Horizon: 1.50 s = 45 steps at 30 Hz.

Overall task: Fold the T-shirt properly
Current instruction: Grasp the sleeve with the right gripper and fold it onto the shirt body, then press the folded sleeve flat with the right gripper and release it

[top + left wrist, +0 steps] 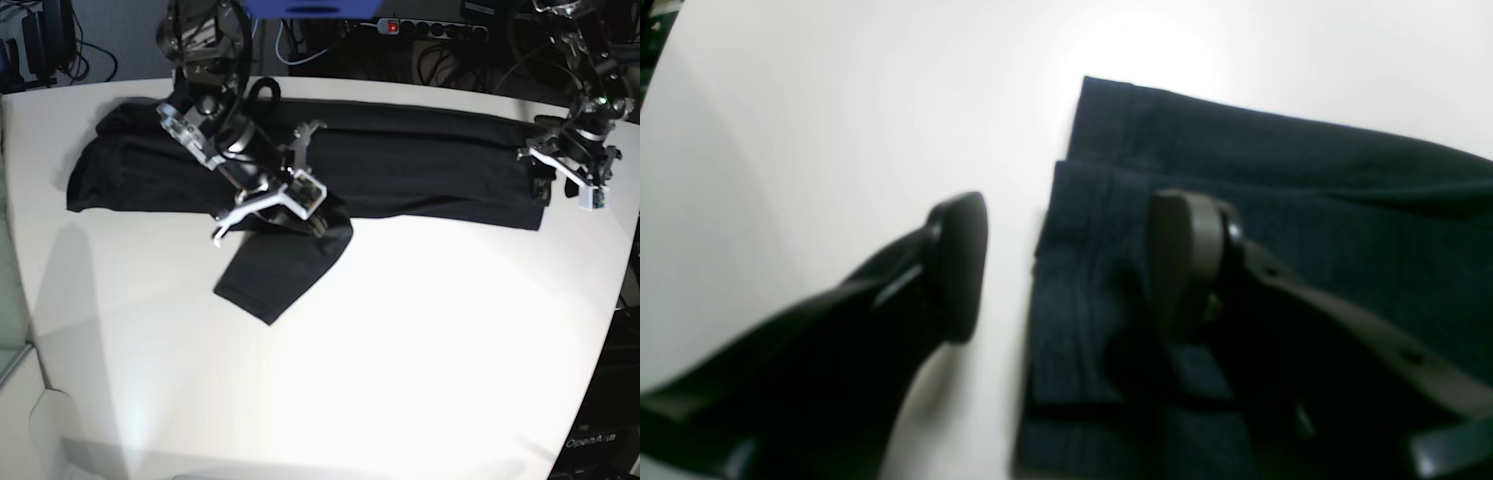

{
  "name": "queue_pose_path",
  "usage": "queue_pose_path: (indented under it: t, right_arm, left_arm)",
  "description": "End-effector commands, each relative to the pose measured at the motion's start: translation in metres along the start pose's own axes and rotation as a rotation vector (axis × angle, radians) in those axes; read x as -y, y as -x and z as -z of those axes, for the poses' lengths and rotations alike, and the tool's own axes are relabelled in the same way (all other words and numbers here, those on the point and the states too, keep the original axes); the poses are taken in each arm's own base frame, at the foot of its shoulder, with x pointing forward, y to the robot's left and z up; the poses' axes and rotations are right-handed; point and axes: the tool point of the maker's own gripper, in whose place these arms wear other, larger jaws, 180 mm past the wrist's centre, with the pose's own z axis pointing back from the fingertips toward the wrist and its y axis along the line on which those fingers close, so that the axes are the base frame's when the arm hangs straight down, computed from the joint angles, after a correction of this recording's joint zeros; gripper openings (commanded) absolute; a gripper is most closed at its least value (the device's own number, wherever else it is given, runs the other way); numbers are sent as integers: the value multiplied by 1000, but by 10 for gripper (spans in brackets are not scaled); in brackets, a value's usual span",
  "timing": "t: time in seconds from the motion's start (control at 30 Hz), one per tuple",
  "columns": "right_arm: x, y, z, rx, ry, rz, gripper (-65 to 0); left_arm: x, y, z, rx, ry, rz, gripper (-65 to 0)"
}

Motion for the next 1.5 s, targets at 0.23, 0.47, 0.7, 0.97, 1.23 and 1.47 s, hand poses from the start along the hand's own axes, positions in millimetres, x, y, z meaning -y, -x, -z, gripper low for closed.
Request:
queue_pose_path:
  t: [0.23,0.47,0.7,0.97,1.23,1.47]
  right_arm:
    - [-38,-13,-8,47,-73,44,-650]
    - [-61,-26,-15,73,-120,52,-650]
    - [-68,-30,-17,79,-100,78,-650]
    - [-90,-43,-18,108,-155,85,-650]
    - [-100,-43,-17,108,-183,90,-650]
    - [-123,-52,-22,125,-238,105,-650]
  left_arm:
    - [-3,-15,-3,47,-2,14,-285]
    - [-3,-16,-3,48,-1,13,-285]
    - [-3,-15,-3,47,-1,13,-285]
    - [-3,-15,-3,47,-1,13,-285]
    - [-3,-15,-3,47,-1,13,-285]
    - [-3,-17,-2,51,-1,13,-286]
